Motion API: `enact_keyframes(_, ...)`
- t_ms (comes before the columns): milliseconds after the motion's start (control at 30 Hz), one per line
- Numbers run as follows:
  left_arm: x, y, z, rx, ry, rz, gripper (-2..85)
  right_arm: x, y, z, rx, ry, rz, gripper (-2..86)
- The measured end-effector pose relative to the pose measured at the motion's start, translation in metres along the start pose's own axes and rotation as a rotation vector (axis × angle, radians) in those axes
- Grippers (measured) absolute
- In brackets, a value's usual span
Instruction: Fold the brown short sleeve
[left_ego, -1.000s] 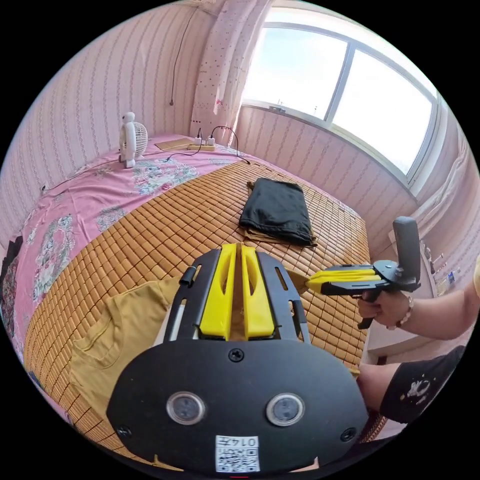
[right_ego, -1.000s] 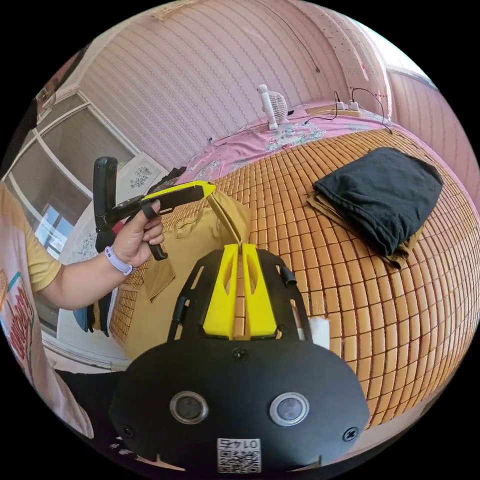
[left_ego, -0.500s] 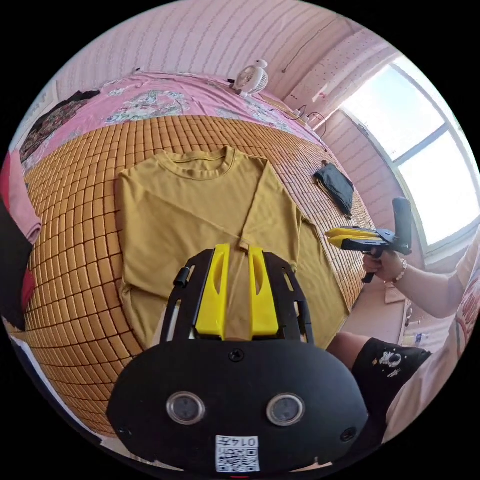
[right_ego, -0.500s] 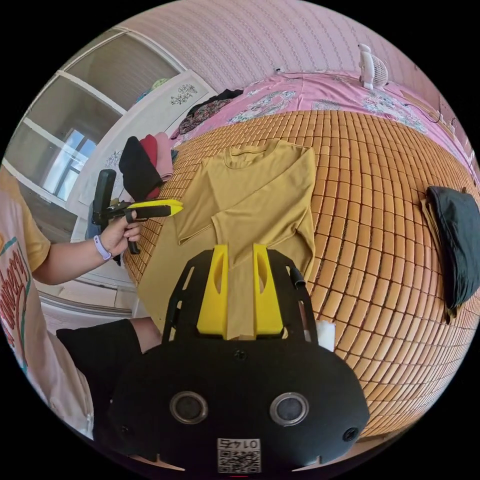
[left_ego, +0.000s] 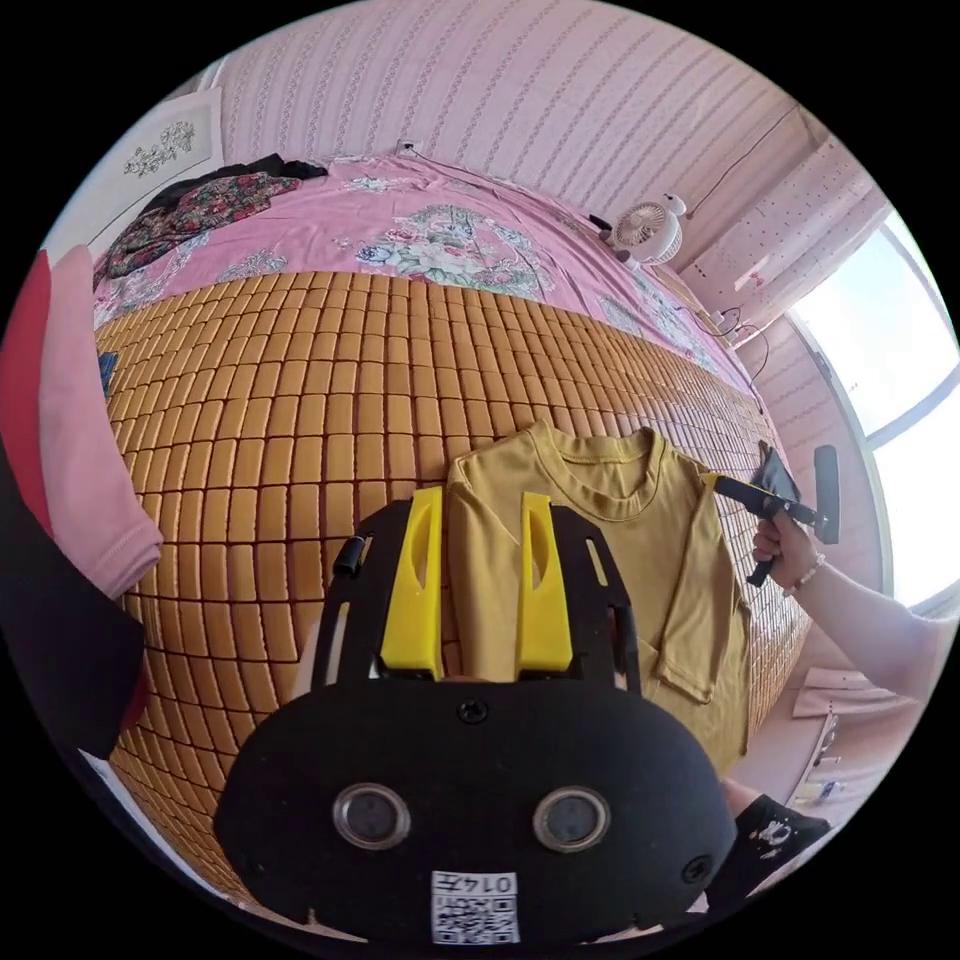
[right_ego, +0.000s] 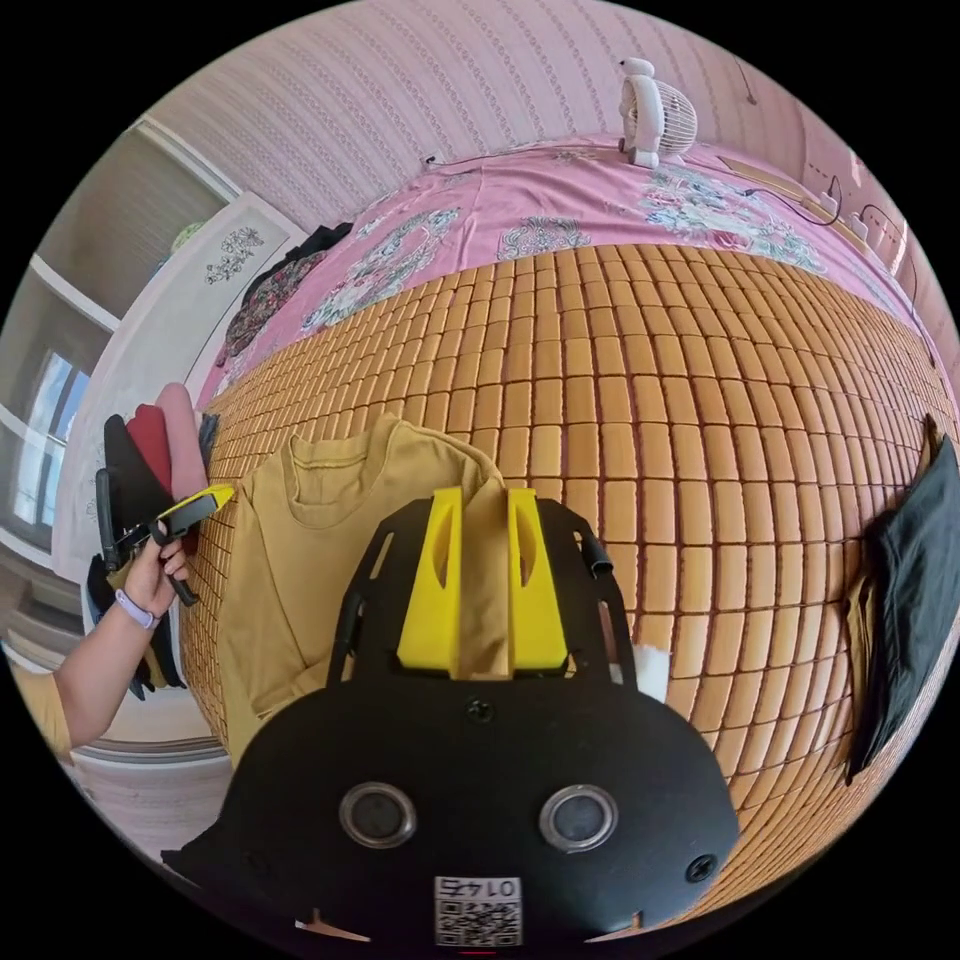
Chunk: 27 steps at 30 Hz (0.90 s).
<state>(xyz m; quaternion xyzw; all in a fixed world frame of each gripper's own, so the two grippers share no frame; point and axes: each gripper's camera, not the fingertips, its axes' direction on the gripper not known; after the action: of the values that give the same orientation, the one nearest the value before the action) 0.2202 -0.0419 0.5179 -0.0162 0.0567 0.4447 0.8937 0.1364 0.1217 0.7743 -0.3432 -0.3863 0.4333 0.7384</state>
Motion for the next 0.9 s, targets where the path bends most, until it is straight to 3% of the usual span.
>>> enact_keyframes(100,-0.009,-0.014,0.018,-0.170,-0.010,-0.037,3.3,-0.007,-0.006,0.008,-0.045,0.060,-0.001,2.2)
enact_keyframes(167,-0.011,-0.020,0.016,-0.184,-0.032,-0.008,0.3,-0.010,-0.012,0.003,-0.040,0.085,-0.027,1.4)
enact_keyframes(533,-0.021,-0.026,-0.074,0.096,0.135,0.087,-0.9,-0.010,-0.020,-0.097,0.154,-0.074,-0.156,0.7)
enact_keyframes(733,-0.015,0.058,-0.139,0.123,0.269,0.247,-0.6,-0.019,0.068,-0.164,0.115,-0.273,-0.269,1.4)
enact_keyframes(800,-0.008,0.114,-0.152,0.053,0.318,0.342,0.2,-0.020,0.111,-0.176,0.059,-0.287,-0.295,2.1)
enact_keyframes(900,-0.018,0.189,-0.130,-0.140,0.279,0.266,3.5,-0.019,0.189,-0.170,-0.067,-0.234,-0.287,4.5)
